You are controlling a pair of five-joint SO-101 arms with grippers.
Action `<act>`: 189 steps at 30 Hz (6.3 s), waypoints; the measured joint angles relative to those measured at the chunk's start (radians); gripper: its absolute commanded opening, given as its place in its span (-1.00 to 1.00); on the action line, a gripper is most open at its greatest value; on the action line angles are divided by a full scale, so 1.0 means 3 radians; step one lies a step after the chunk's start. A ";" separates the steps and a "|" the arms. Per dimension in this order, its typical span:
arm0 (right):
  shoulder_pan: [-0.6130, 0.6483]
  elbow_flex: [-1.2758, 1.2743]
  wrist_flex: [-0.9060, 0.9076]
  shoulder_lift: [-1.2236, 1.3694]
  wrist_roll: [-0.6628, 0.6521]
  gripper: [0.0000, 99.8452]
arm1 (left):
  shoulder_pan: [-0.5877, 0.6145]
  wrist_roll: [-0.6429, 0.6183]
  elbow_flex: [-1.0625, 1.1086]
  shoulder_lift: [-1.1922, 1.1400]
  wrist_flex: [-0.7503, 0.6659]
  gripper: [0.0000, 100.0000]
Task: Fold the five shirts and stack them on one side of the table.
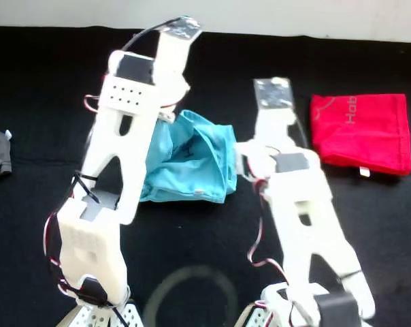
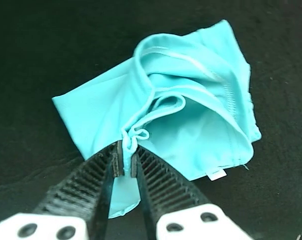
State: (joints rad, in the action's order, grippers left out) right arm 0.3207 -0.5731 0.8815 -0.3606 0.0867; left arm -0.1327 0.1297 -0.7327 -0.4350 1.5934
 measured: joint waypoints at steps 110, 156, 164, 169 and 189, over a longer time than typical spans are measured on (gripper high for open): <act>-0.1048 0.0256 0.0455 -0.1381 0.0266 -0.97 | -0.0762 0.0000 -0.0302 0.0000 0.0491 -0.98; -0.1821 -0.2056 -0.0292 -0.2445 0.0164 -0.97 | -0.1504 0.0005 0.0711 -0.0317 -0.0123 -0.69; -0.1821 -0.2082 -0.0292 -0.2445 0.0164 -0.97 | -0.1493 -0.0005 0.0716 -0.0593 -0.0327 -0.70; -0.1821 -0.2082 -0.0292 -0.2445 0.0164 -0.97 | -0.1483 -0.0005 0.0721 -0.0675 -0.0419 -1.00; -0.1821 -0.2082 -0.0292 -0.2445 0.0164 -0.97 | -0.1483 0.0000 -0.0148 -0.0696 -0.0082 -0.97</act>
State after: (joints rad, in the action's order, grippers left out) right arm -0.2256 -1.1976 0.7940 -1.0940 0.1358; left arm -0.5777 0.1297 -0.7772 -0.6437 1.5689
